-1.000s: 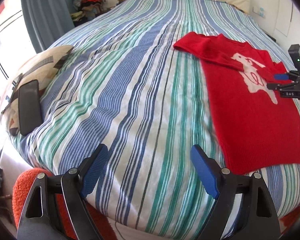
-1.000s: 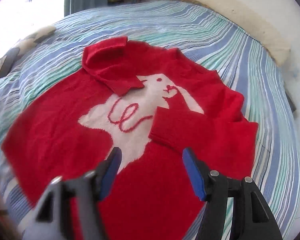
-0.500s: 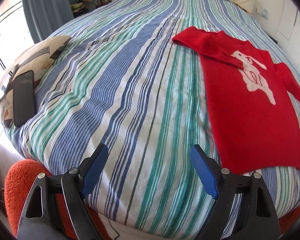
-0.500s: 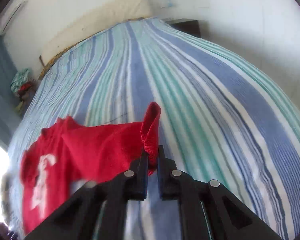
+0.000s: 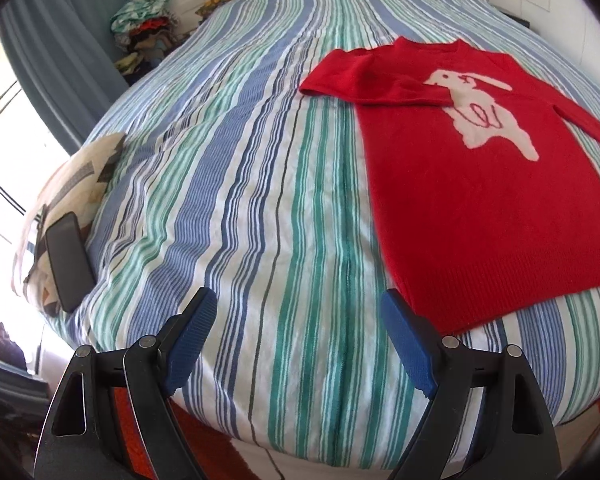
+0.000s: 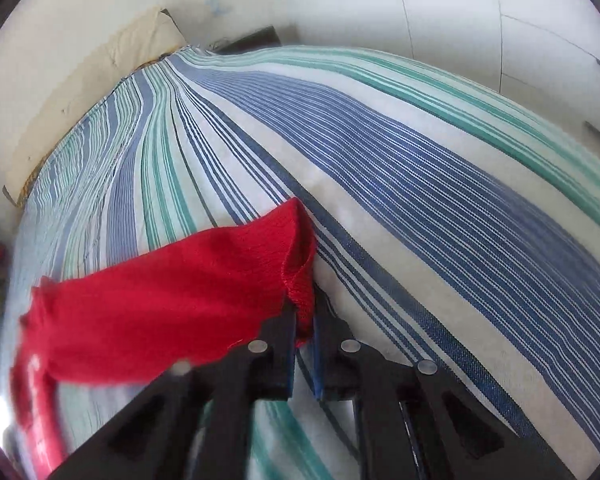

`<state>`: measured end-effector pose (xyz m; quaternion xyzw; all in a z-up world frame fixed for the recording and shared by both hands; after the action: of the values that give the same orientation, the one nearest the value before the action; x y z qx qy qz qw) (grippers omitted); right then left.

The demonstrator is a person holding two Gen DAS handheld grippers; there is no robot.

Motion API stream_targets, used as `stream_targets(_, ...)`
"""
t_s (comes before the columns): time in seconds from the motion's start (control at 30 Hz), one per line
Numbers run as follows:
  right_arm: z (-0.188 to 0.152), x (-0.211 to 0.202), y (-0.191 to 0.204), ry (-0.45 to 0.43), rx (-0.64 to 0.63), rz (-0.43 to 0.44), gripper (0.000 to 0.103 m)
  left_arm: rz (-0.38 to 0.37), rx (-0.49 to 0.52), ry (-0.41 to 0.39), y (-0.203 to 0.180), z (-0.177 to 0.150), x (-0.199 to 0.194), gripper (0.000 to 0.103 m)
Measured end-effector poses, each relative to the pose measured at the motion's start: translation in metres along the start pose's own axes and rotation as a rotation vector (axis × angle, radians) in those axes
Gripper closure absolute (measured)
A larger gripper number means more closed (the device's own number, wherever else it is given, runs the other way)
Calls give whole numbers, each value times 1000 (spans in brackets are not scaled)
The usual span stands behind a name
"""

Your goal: Fold small clothes

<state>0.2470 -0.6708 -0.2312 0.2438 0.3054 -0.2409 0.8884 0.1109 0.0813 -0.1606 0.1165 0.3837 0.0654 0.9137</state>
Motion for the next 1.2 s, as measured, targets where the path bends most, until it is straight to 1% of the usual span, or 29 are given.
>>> stream_targets(0.07,-2,-1,4,-27,-54,-31,97,-19,42,-28,-1,25,5,17)
stream_targets(0.1,-3,-2,6,-36,-76,-36,93,-45,57,-45,-4,43,8,17)
stream_targets(0.13,-3,-5,10,-39,-93,-29,86,-83,76,-61,-10,63,12,17)
stream_targets(0.17,-4,-9,12,-32,-105,-29,70,-129,102,-80,-19,83,17,17)
stream_targets(0.2,-6,-16,14,-28,-110,-15,48,-179,136,-101,-31,103,23,14)
stream_targets(0.23,-7,-27,15,-35,-114,-11,37,-225,180,-118,-46,119,31,10)
stream_targets(0.27,-7,-41,14,-58,-121,-29,37,-256,235,-135,-63,133,41,10)
stream_targets(0.3,-7,-56,13,-78,-126,-40,37,-267,288,-153,-81,145,54,10)
stream_targets(0.37,-17,-80,21,-76,-123,-2,37,-285,374,-148,-115,158,86,14)
stream_targets(0.4,-25,-92,25,-66,-115,30,37,-298,402,-129,-132,160,103,21)
stream_targets(0.43,-33,-104,30,-65,-104,63,37,-308,423,-104,-148,161,121,26)
stream_targets(0.47,-40,-114,36,-66,-96,88,36,-310,441,-83,-161,161,138,27)
stream_targets(0.53,-55,-129,48,-49,-93,136,34,-277,448,-50,-175,161,172,27)
stream_targets(0.57,-62,-133,56,-44,-99,157,34,-263,428,-29,-176,161,187,27)
stream_targets(0.6,-69,-137,61,-41,-111,171,34,-277,383,-16,-176,161,196,39)
stream_targets(0.63,-74,-140,67,-39,-133,182,34,-317,317,-5,-174,163,199,77)
stream_targets(0.67,-78,-142,74,-45,-161,188,34,-334,256,16,-168,165,201,99)
stream_targets(0.7,-78,-143,80,-56,-192,190,34,-345,200,21,-159,170,198,100)
stream_targets(0.73,-78,-144,85,-68,-226,192,34,-373,132,-6,-146,179,190,100)
stream_targets(0.8,-76,-147,89,-102,-269,189,34,-351,-1,-65,-99,199,174,100)
stream_targets(0.83,-76,-150,88,-111,-276,193,34,-334,-81,-85,-67,206,169,100)
stream_targets(0.9,-75,-146,90,-112,-278,197,34,-238,-251,-112,12,212,168,100)
stream_targets(0.93,-76,-145,90,-109,-277,197,34,-167,-334,-110,55,208,173,100)
stream_targets(1.0,-79,-141,91,-95,-278,204,34,14,-455,-75,137,187,189,100)
stream_targets(1.03,-81,-139,92,-89,-285,204,34,92,-500,-45,171,172,197,101)
stream_targets(1.07,-84,-137,93,-82,-295,204,34,160,-526,-13,199,156,204,101)
stream_targets(1.1,-87,-135,95,-74,-303,207,34,220,-530,11,219,142,209,101)
stream_targets(1.13,-90,-133,96,-64,-308,210,34,260,-523,32,233,130,213,101)
stream_targets(1.2,-96,-128,97,-47,-313,208,34,276,-511,84,242,108,224,101)
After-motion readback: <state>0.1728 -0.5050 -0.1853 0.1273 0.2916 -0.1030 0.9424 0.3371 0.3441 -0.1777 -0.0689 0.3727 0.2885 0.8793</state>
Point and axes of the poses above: each gripper's, at about its wrist camera, not at the fingertips, and x roughly the way its jaws point, y to its left, z to its top, the point moved 10 cm from there along x, roughly the way its jaws point, and after that the axes turned 12 degrees about -y, right-handed, at the moved point
